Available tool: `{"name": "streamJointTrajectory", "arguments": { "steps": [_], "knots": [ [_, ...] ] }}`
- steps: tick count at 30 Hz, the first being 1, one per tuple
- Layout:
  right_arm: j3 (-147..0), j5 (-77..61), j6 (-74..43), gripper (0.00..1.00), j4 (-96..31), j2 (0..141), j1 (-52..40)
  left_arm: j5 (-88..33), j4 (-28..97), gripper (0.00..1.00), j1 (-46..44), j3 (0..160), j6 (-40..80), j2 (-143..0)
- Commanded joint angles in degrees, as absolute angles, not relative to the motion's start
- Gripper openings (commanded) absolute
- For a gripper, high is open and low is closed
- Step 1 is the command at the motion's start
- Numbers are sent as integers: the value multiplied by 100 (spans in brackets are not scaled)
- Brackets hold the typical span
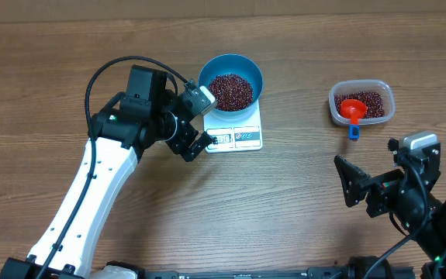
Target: Scoop item into bowl and weigh 150g on scale
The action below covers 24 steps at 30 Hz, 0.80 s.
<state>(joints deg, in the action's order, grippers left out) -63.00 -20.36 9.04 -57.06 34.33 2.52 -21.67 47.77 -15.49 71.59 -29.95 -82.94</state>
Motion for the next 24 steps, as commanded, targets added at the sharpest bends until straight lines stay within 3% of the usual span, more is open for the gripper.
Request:
{"name": "streamJointTrajectory", "arguments": {
  "steps": [1,24],
  "knots": [
    [-6296,-2108,930,100,-5664,3391,220,-2189,4777,99,-1540,7135,-2915,-8315],
    [-6278,-2108,1081,100,-5990,3391,220,-2187,4775,100,-1540,7135,-2915,-8315]
  ]
}}
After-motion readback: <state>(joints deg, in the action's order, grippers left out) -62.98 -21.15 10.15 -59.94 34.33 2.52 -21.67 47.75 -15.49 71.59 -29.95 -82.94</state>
